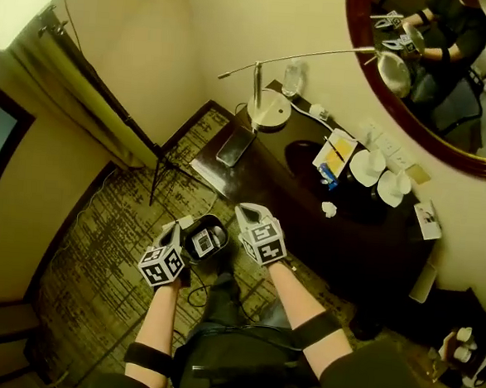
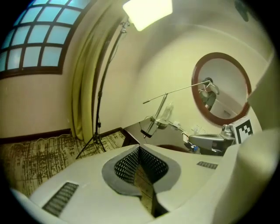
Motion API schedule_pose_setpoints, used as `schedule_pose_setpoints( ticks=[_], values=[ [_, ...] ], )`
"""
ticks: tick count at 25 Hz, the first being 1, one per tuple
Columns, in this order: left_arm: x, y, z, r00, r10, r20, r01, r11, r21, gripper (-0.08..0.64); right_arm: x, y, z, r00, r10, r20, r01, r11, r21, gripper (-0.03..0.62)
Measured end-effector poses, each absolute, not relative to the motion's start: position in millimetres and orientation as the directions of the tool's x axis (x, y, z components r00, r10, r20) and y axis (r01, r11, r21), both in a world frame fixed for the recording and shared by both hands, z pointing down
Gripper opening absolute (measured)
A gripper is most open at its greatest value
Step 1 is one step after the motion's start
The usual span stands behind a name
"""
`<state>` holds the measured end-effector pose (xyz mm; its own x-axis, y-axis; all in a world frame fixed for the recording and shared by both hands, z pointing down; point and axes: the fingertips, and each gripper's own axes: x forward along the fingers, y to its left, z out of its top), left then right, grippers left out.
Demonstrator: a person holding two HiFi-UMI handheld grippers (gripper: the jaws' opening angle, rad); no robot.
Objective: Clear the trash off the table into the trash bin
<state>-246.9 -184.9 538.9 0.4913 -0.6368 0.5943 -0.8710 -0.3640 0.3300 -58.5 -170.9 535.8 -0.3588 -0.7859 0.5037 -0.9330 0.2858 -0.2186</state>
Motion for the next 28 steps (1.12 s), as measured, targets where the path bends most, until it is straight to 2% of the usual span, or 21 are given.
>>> schedule_pose_setpoints(
  ticks=[7, 13, 20, 28],
  values=[
    [-112.0, -179.5, 497.1, 0.668, -0.510, 0.542, -0.704, -0.669, 0.239, 0.002, 84.6, -104.6, 514.1, -0.076, -0.867, 0.492, -0.984, -0.015, -0.180, 0.003],
    [24.2, -126.1, 490.8, 0.806, -0.254, 0.534, -0.399, -0.900, 0.174, 0.002, 200.2, 7.9, 520.9, 0.226, -0.824, 0.520, -0.923, -0.351, -0.156, 0.003],
    [124.0, -49.6, 493.0, 0.850, -0.038, 0.526, -0.155, -0.971, 0.180, 0.002, 257.7, 122.1, 525.0, 0.401, -0.750, 0.526, -0.819, -0.551, -0.162, 0.003],
    [149.6, -16.3, 492.3, 0.849, 0.046, 0.526, -0.054, -0.984, 0.172, 0.002, 262.0, 157.6, 533.4, 0.439, -0.722, 0.534, -0.772, -0.608, -0.187, 0.003]
  ],
)
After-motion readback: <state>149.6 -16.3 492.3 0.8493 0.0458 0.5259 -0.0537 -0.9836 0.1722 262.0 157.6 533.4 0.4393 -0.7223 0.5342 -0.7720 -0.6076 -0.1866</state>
